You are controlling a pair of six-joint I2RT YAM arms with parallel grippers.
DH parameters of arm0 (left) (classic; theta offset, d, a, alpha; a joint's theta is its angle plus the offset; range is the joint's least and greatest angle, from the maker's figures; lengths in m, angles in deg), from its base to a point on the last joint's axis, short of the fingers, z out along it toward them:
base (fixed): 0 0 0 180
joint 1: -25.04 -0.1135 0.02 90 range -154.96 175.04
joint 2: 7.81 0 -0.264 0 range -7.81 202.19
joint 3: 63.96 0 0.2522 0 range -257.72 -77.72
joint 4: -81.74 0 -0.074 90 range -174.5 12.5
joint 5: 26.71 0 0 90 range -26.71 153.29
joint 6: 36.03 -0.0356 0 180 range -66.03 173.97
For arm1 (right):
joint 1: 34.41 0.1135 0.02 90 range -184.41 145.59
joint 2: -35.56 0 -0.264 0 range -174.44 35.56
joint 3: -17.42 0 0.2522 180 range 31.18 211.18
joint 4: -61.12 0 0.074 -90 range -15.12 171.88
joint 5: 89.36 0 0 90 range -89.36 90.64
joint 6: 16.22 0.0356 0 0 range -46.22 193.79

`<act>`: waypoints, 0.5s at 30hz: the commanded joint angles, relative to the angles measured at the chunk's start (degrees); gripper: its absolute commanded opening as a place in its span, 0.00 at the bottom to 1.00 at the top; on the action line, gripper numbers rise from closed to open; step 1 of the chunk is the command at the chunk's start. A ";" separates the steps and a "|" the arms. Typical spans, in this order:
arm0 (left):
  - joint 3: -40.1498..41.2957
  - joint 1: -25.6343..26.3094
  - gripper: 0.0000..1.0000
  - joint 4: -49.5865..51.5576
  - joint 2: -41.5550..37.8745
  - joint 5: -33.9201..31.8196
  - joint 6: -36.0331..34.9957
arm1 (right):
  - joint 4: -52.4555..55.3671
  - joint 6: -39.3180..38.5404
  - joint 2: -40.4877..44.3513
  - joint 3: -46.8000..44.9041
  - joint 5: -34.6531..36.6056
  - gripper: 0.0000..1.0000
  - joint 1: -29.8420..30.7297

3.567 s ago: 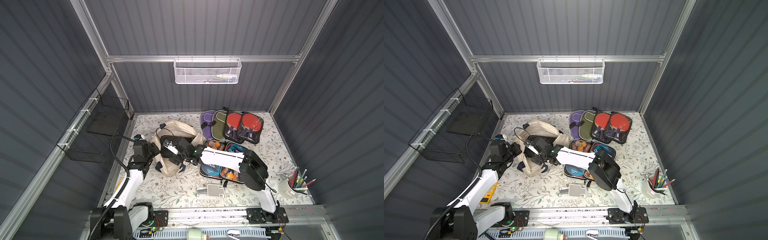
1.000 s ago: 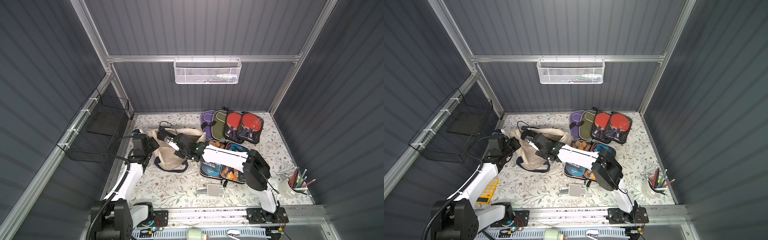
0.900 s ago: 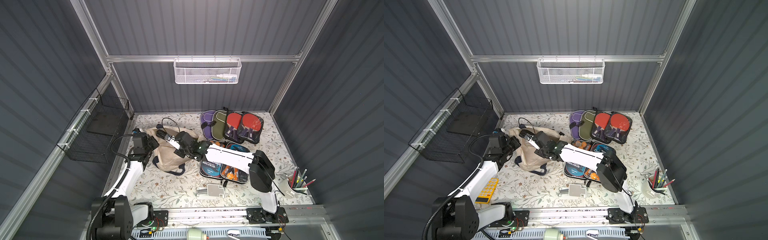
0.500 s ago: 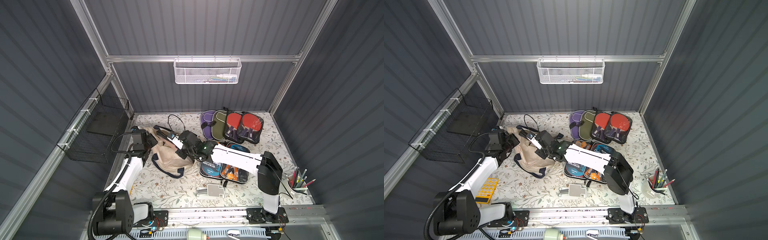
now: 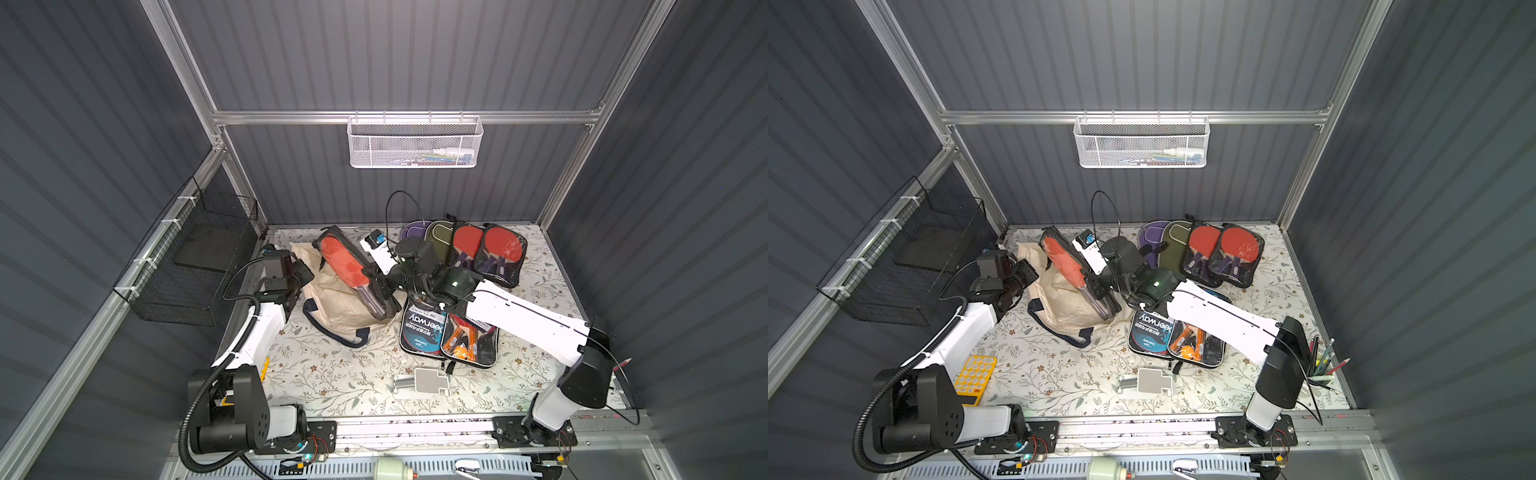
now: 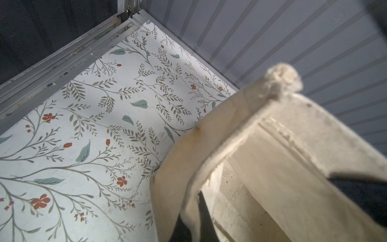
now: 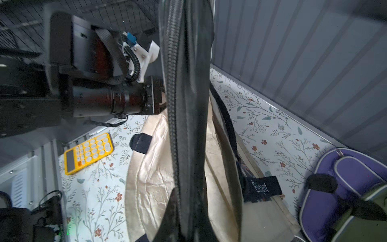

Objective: Remove the ping pong set from the canvas bag
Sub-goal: Pick up the ping pong set from the canvas bag.

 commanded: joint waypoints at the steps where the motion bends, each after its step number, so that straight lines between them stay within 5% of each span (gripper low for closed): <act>1: -2.60 -0.48 0.00 0.91 1.06 0.25 -2.12 | -3.95 3.48 3.09 0.67 -2.39 0.00 -0.94; 15: -8.19 -0.50 0.00 1.39 5.51 1.91 -1.99 | -5.55 14.72 13.60 -2.00 -9.98 0.00 -6.27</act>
